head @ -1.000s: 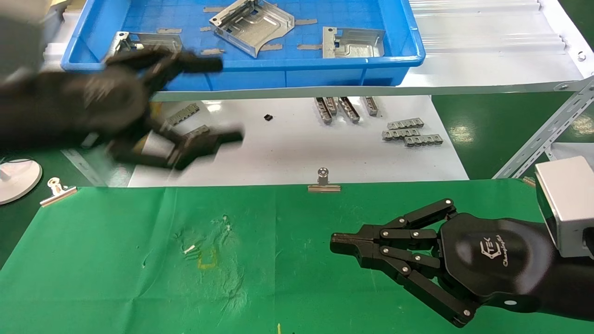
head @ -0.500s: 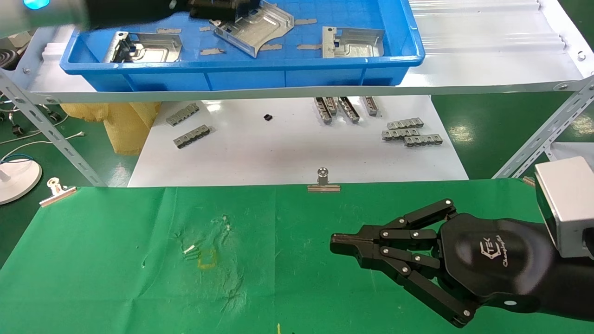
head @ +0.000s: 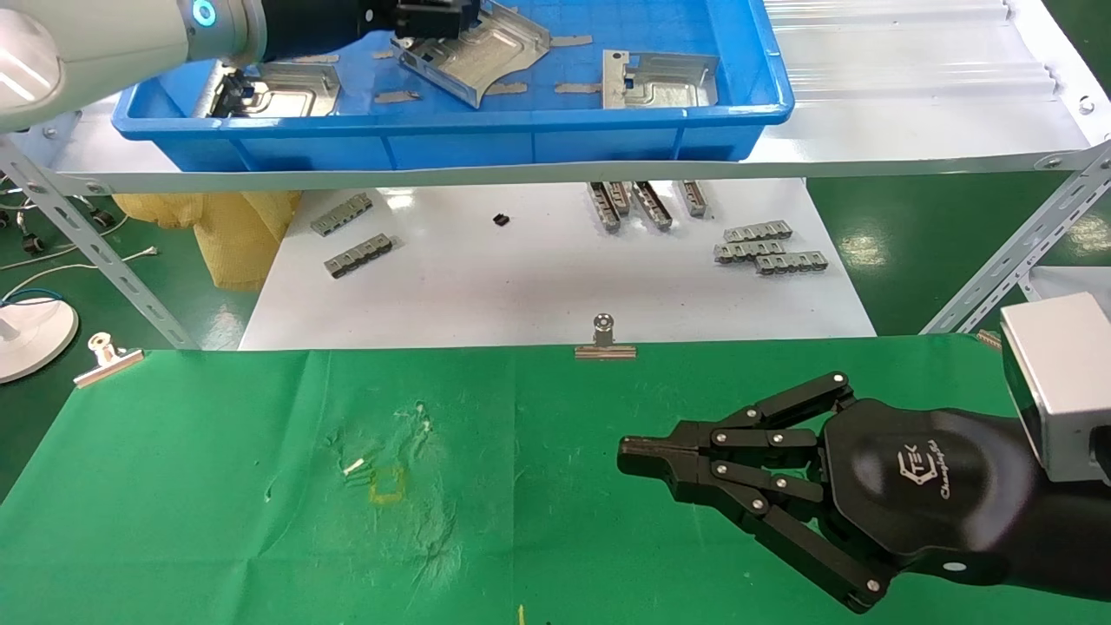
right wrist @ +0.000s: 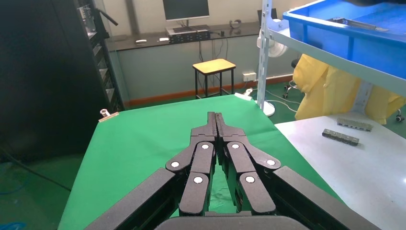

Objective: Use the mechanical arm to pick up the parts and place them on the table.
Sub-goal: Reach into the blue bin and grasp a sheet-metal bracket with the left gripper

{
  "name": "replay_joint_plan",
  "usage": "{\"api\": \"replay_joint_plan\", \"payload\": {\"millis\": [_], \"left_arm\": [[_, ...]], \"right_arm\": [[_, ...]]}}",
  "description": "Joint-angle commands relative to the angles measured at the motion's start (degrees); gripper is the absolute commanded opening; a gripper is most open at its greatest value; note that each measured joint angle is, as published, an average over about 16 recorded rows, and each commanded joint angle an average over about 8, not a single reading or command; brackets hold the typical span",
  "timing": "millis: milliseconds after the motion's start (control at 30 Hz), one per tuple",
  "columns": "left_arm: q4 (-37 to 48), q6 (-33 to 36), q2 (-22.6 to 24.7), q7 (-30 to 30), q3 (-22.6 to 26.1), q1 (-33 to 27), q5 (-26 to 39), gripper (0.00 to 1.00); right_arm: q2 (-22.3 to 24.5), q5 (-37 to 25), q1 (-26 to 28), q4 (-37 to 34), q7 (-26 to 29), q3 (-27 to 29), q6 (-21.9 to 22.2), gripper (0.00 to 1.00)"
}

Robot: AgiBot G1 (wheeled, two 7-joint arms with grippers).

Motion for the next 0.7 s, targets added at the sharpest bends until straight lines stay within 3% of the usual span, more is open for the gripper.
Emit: {"api": "replay_joint_plan", "payload": {"millis": [33, 100, 133, 700], "left_arm": [[0.5, -0.5, 0.2, -0.8, 0.4, 0.0, 0.5, 0.0], [0.3, -0.5, 0.3, -1.6, 1.0, -0.1, 1.1, 0.0], [0.2, -0.5, 0.3, -2.0, 1.3, -0.1, 1.4, 0.0], [-3.3, -1.0, 0.4, -4.2, 4.8, 0.1, 3.4, 0.0]], "right_arm": [[0.0, 0.0, 0.0, 0.0, 0.0, 0.0, 0.0, 0.68], [0.0, 0.0, 0.0, 0.0, 0.0, 0.0, 0.0, 0.93], [0.0, 0.0, 0.0, 0.0, 0.0, 0.0, 0.0, 1.0], [0.0, 0.0, 0.0, 0.0, 0.0, 0.0, 0.0, 1.0]]}}
